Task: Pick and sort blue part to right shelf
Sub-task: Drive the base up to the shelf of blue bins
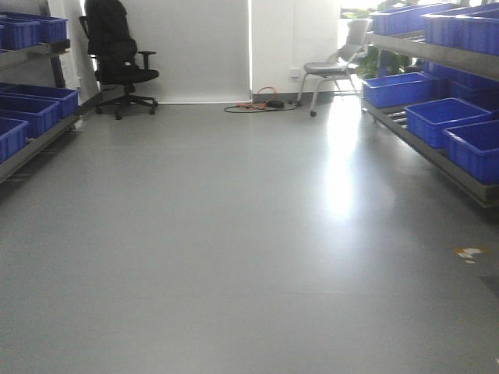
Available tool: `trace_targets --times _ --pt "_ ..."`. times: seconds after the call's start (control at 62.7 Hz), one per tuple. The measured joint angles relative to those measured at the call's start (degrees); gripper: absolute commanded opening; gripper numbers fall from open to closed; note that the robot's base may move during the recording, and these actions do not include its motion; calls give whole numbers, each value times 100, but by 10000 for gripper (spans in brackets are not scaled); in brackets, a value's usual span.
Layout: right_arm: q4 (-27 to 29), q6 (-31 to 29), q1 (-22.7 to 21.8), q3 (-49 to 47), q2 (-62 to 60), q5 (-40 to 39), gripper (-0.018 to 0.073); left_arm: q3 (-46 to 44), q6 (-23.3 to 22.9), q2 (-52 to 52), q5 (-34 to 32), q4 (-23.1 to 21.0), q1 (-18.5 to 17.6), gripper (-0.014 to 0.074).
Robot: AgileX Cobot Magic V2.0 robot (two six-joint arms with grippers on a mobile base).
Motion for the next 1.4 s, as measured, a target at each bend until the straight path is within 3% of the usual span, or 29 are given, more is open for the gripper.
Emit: trace_targets --times 1.403 --pt "0 0 0 0 0 33 372 0 0 0 0 0 0 332"
